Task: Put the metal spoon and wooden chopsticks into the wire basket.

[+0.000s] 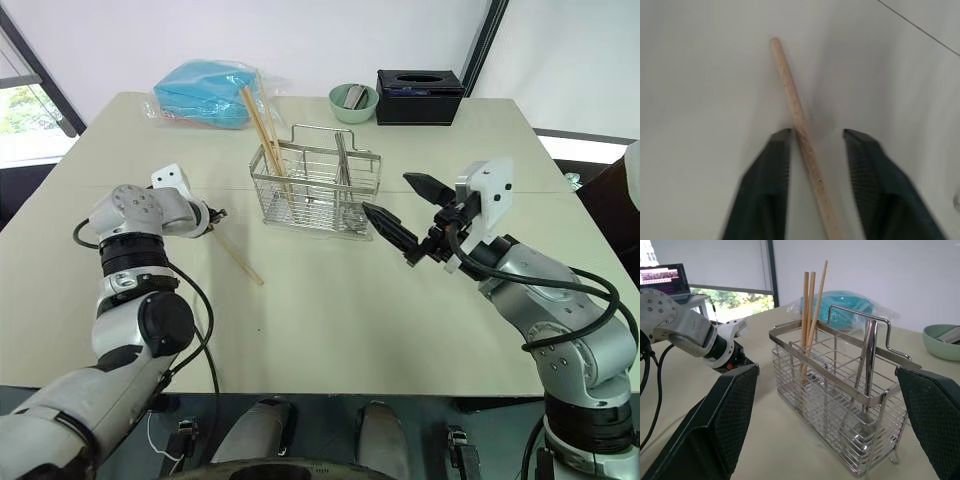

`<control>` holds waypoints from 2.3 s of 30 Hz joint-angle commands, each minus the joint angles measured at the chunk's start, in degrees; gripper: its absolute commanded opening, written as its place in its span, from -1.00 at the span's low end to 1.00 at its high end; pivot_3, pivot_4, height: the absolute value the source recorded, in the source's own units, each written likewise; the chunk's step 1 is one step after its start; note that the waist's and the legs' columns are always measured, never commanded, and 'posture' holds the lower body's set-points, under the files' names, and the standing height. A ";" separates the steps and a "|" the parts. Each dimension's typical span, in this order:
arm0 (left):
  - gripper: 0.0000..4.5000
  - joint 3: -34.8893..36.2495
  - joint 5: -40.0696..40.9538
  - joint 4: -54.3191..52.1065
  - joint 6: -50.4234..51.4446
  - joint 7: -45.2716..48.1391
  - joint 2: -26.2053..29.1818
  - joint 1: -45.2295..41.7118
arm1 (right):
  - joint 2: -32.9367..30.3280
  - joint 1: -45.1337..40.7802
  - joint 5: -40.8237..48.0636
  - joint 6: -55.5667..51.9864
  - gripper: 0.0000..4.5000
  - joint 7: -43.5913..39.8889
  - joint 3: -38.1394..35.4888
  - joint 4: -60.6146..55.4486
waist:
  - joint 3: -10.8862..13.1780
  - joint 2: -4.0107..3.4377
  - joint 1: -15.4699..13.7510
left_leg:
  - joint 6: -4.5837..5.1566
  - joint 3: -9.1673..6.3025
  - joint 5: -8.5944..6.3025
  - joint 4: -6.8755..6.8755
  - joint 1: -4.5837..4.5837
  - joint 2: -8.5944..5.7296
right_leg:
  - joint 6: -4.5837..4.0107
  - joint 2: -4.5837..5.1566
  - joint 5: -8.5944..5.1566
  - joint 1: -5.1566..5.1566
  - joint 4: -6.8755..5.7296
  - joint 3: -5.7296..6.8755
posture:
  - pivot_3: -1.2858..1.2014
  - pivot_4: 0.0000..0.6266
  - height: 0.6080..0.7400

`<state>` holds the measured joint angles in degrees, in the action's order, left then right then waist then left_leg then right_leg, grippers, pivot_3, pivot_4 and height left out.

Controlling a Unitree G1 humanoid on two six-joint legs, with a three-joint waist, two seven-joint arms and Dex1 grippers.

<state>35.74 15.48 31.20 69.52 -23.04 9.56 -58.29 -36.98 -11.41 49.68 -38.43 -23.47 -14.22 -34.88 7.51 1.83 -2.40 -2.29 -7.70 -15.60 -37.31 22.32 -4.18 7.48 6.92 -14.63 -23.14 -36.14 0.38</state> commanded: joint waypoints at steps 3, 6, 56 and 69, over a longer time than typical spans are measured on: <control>-0.99 0.53 0.43 2.43 -1.68 -0.68 0.56 -1.82 | 0.36 -0.61 0.34 1.40 1.00 0.35 -1.65 -2.00 | 0.00 0.01 0.12 | 0.00 0.01 0.00 0.01 0.01 -0.01 | 0.00 0.01 0.00 -0.03 0.00 0.00 | 0.03 -0.52 -0.30; -0.99 -1.05 -0.57 1.48 -3.27 -0.49 1.86 -1.16 | 0.22 -1.12 0.28 1.39 1.00 0.21 -1.53 -1.54 | 0.01 0.01 0.19 | 0.00 0.02 0.00 0.02 0.01 0.00 | 0.00 0.01 0.00 -0.05 -0.01 0.00 | 0.03 -0.52 -0.30; 0.81 -25.19 6.79 -11.12 -54.93 39.64 -2.57 1.54 | -2.95 -0.94 0.72 -0.65 1.00 1.12 -6.07 -1.81 | 0.11 0.14 0.30 | 0.08 0.06 -0.01 -0.03 0.11 0.01 | 0.00 0.00 0.00 -0.09 0.04 -0.02 | 0.03 -0.52 -0.30; 0.99 -26.52 9.27 -27.16 -38.47 66.17 31.97 12.40 | -8.21 -2.90 -5.03 2.53 1.00 -8.74 -5.28 6.73 | 0.22 -0.05 2.20 | 0.08 0.05 -0.01 0.08 0.07 0.02 | -0.02 -0.09 -0.01 -0.13 0.02 -0.02 | 0.03 -0.52 -0.30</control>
<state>9.45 24.46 7.60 31.23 36.73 37.64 -46.93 -43.60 -13.91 45.47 -37.78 -29.60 -18.20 -28.87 7.73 1.78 -0.20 -2.21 -7.63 -15.62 -37.21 22.39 -4.14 7.46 6.83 -14.64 -23.28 -36.10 0.35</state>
